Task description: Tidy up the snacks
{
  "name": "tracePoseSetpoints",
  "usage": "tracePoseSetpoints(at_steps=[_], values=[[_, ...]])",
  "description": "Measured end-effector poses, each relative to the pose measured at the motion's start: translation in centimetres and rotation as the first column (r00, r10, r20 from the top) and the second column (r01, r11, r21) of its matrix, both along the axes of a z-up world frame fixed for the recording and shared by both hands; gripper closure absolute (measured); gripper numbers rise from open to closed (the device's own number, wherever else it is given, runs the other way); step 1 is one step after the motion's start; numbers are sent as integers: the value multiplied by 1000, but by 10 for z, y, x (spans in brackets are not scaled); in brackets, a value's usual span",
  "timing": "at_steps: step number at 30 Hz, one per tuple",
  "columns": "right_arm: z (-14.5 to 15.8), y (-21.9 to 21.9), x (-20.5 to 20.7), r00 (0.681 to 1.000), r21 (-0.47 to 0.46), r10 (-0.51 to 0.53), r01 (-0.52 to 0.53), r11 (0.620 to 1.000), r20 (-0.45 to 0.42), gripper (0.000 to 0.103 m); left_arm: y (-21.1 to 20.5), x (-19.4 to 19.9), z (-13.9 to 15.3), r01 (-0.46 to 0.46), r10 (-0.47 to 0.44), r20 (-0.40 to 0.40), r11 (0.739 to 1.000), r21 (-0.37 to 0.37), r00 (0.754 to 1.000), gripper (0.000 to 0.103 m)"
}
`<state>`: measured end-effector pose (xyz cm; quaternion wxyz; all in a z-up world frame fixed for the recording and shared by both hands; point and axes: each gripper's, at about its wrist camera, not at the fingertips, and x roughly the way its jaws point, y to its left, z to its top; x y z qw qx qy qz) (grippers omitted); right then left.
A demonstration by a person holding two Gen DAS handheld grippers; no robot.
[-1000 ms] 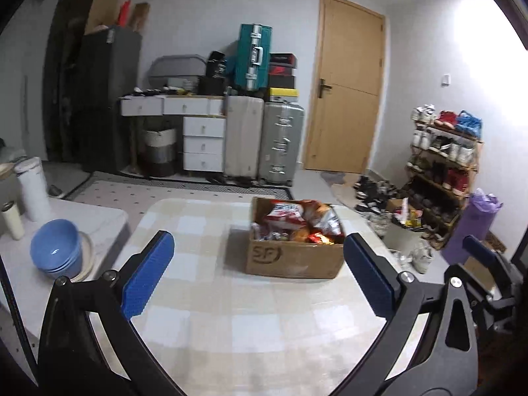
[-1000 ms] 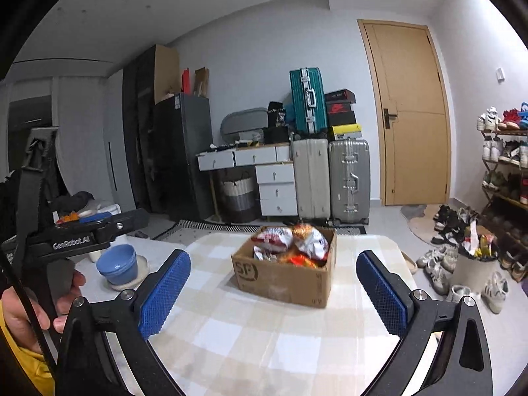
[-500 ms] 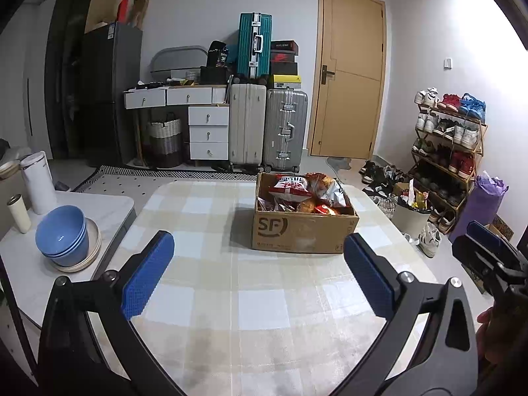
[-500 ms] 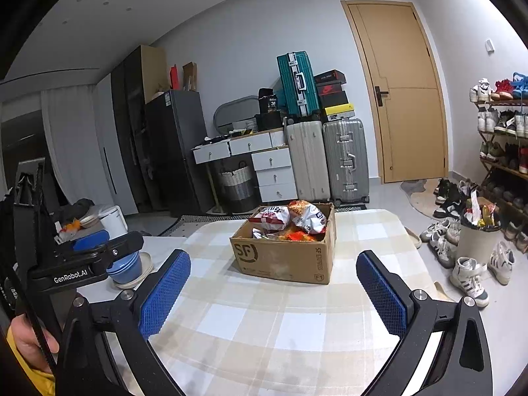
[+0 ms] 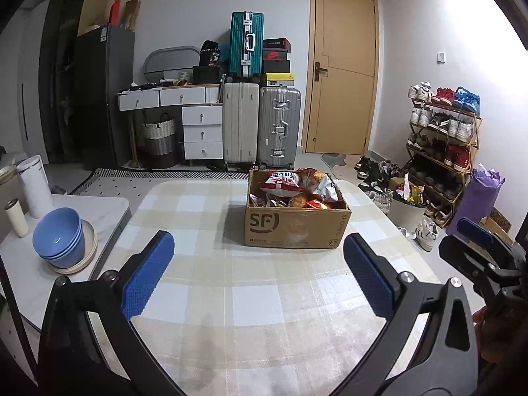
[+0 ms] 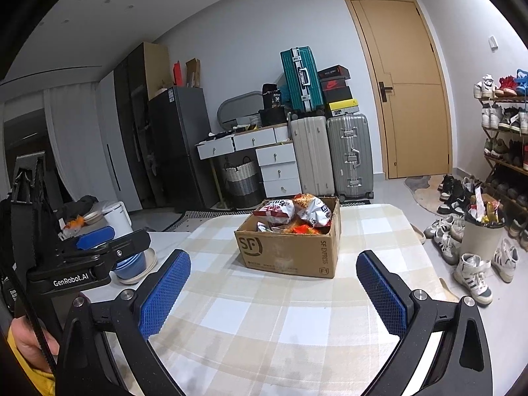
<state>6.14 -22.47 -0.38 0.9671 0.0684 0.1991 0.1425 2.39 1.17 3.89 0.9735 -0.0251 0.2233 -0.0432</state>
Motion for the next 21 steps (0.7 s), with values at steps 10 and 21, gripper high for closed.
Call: tracePoseSetpoints(at_steps=[10,21], values=[[-2,-2,1,1000,4,0,0,1000,-8,1,-1,0,0,12,-12,-2,1000,2,1000,0],[-4,-1,1,1000,8,1,0,1000,-15,1,5,3,-3,16,-16,-22,1000,3,1000,0]])
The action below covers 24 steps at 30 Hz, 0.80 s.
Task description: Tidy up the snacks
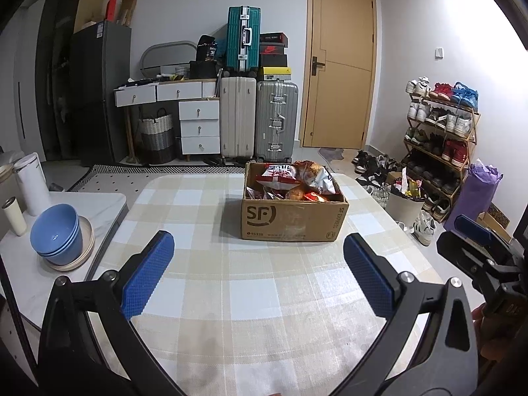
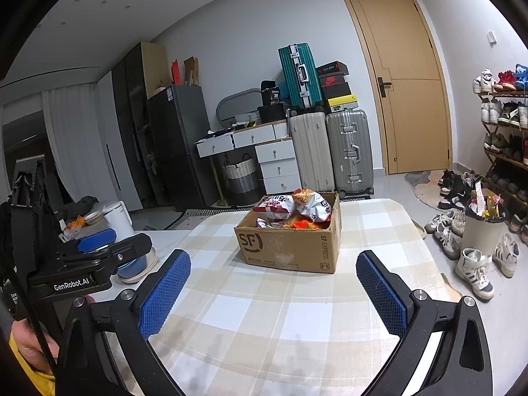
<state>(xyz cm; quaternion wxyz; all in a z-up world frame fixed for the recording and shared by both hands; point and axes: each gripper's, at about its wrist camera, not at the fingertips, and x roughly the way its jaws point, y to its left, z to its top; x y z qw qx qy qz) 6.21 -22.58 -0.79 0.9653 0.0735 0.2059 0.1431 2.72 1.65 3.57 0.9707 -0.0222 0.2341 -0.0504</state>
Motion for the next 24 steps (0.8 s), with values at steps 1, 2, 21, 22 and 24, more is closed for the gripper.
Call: tracePoseSetpoints(at_steps=[1,2,21,22,24], values=[[0,0,1,1000,2,1,-1,1000,-2,1,0,1,0,0,0,1,1000,0,1000,0],[-1,0,1,1000,3,1,-1,1000,-3,1,1,2,-1,0,0,1,1000,-1,1000,0],[-13,4,2,999,15,15,-14,1000,-31,1,4,11,-9,-20,20,-7,1000,9,1000,0],[-13,4,3,999,15,15,-15,1000,-33,1,3,11,-9,-25,25,-6,1000,17,1000,0],[-15,4,2,999,14,15,-15,1000,-36,1,4,14,-11,-20,21,-16,1000,14,1000,0]])
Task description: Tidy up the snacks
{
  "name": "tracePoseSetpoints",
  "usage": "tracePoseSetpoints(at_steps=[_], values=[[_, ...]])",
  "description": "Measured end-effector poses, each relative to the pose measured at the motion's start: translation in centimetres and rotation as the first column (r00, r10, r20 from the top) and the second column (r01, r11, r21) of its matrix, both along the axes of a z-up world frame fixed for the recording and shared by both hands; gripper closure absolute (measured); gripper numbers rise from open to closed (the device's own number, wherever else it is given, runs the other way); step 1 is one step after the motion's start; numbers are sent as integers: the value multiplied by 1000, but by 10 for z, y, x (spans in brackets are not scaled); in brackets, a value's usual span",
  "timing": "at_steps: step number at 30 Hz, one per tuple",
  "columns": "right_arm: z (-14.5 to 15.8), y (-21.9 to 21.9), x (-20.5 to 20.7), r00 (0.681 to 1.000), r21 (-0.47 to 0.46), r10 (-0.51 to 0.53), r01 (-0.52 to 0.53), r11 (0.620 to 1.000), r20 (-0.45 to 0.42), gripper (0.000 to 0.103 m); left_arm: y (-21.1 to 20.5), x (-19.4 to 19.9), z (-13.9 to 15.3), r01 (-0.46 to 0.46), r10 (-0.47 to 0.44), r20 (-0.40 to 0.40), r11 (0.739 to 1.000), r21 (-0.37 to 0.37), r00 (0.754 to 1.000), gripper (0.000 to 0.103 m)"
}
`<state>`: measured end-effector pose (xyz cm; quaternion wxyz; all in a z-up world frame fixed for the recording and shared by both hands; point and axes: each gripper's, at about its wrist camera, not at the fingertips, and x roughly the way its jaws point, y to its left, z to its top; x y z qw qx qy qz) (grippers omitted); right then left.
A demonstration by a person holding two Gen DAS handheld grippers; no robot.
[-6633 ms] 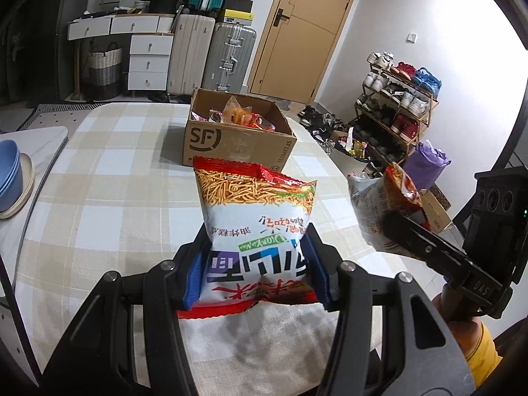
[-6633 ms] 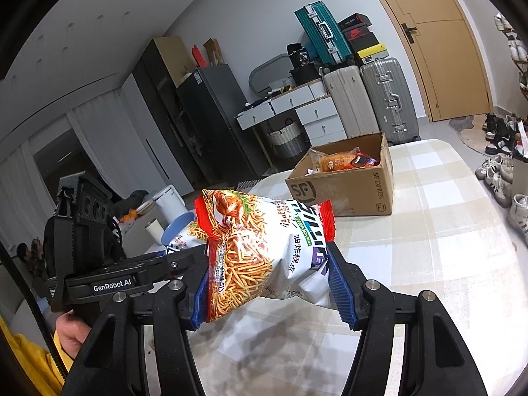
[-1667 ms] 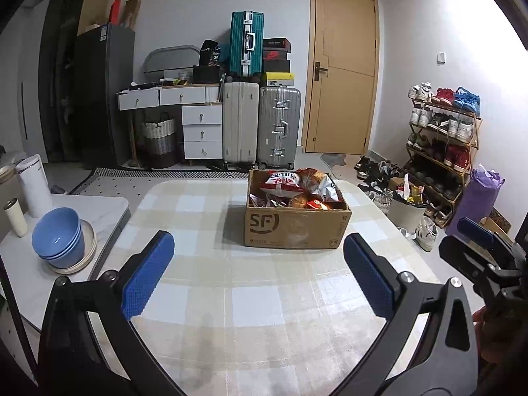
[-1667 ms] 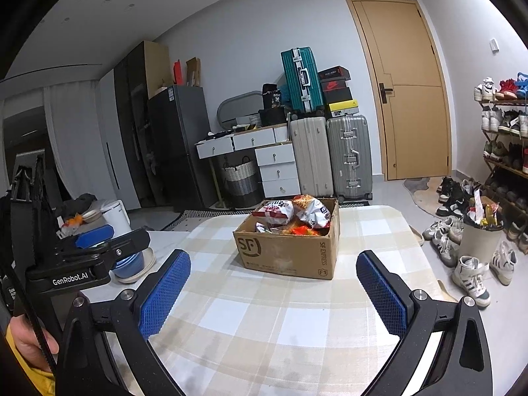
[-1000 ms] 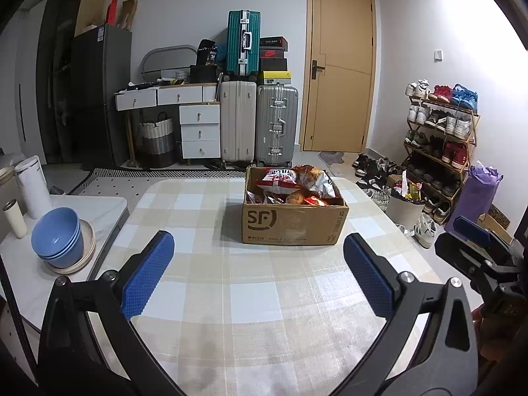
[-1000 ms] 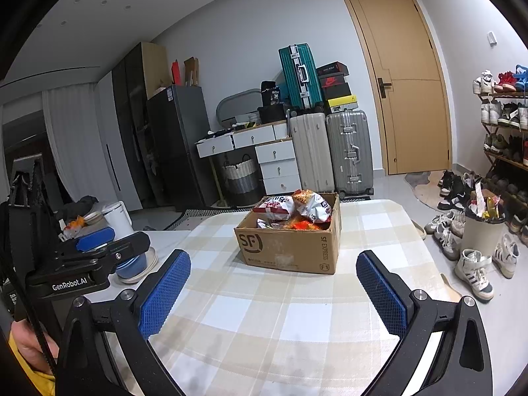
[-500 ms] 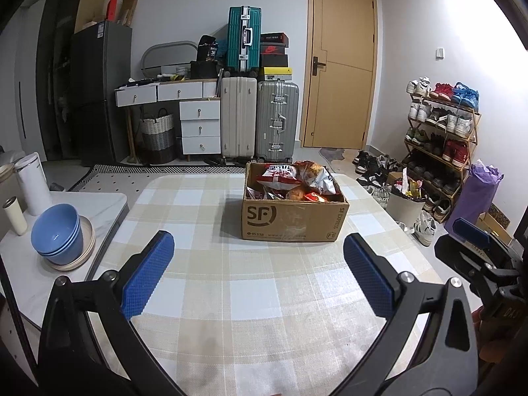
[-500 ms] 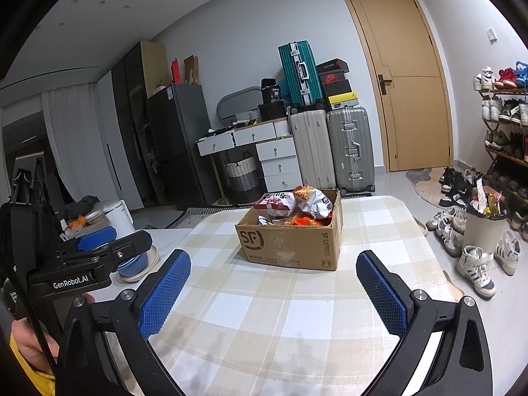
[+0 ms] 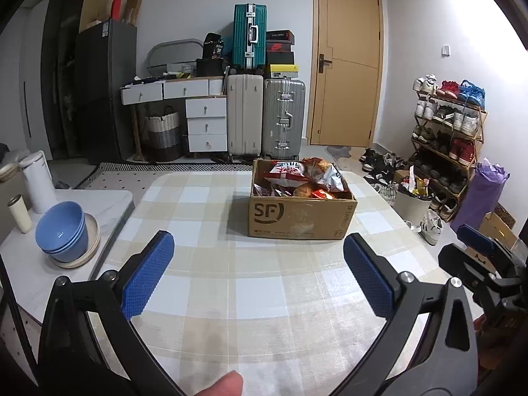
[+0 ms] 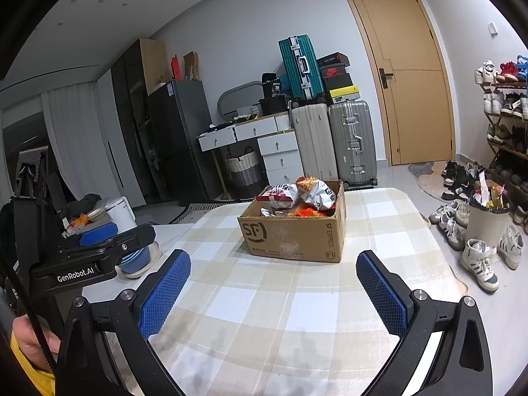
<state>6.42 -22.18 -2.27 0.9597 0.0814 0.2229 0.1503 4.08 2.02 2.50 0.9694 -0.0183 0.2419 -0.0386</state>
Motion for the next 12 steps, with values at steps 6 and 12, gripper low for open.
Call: tracePoseSetpoints(at_steps=[6,12], values=[[0,0,1,1000,2,1,-1,1000,-2,1,1,4,-4,2,-2,-15,1000,-16,1000,0],[-5,-1,1,1000,6,-3,3,1000,-13,1,3,7,-9,-23,23,11,1000,-2,1000,0]])
